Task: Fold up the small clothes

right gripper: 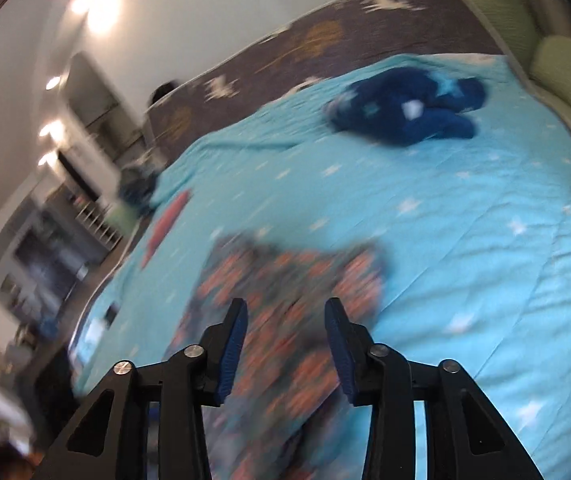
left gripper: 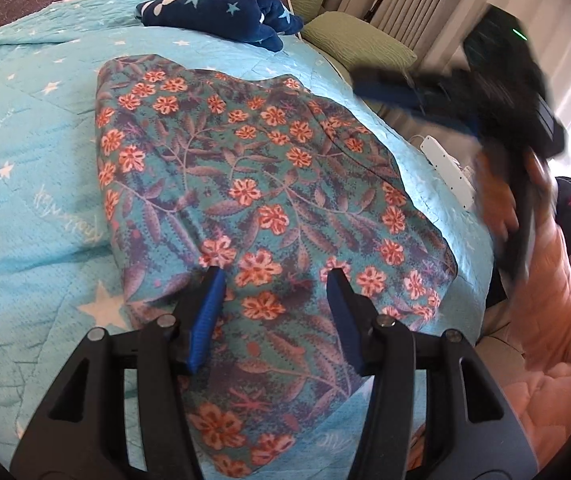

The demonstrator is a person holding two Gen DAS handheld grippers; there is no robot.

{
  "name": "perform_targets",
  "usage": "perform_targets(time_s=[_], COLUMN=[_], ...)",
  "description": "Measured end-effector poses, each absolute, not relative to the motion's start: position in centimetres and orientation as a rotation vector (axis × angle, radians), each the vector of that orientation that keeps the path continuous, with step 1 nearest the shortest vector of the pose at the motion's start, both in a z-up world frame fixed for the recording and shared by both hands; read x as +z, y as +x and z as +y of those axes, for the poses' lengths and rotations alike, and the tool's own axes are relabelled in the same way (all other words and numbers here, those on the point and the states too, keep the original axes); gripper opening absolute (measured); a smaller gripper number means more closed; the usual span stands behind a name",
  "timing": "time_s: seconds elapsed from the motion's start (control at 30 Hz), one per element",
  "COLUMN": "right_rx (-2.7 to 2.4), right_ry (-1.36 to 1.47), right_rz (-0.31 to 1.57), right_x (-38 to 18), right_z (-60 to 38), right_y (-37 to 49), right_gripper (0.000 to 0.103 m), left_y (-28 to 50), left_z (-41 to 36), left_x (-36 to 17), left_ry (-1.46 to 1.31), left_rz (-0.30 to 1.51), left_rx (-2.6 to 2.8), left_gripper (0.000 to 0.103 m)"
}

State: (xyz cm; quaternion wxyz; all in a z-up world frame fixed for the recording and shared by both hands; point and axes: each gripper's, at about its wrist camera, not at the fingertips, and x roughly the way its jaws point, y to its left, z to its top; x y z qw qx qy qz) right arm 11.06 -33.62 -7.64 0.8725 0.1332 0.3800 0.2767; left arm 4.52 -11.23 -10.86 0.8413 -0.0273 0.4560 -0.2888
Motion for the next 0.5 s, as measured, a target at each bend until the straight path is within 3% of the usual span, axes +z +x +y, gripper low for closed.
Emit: perform_targets(time_s=[0.1, 0.13, 0.2, 0.3, 0.43, 0.5], right_rx=[0.542, 0.424, 0.373, 0.334, 0.325, 0.320], right_ry=[0.132, 0.028, 0.034, 0.144, 0.183, 0.154], right_rz=[0.849, 0.880, 0.848, 0.838, 0.759, 0.724], right_x=[-9.5, -11.2, -13.2, -12.3, -9.5, -8.6], right_z=[-30.9, -30.3, -31.0, -32.0, -32.2, -32.1], right_y=[8.5, 8.4, 8.2, 7.3, 4.7, 2.4], right_gripper=[0.033, 0.026, 0.023, 0.021, 0.022, 0.023], left_y=[4.3, 4.2, 3.9, 3.2, 2.0, 1.3], left_z=[-11.3, -11.1, -11.3, -11.5, -11.3, -11.1], left_x=[-10.9, -10.9, -11.0, -10.9, -10.2, -10.0], left_ry=[-0.056, -0.060, -0.050, -0.014, -0.025, -0.021], left_rz=[0.955, 0.949, 0.939, 0.922, 0.912, 0.901], left_rx=[-0.598, -0.600, -0.590, -0.556, -0.564, -0.572], left_gripper=[0.055, 0.055, 0.055, 0.055, 0.065, 0.065])
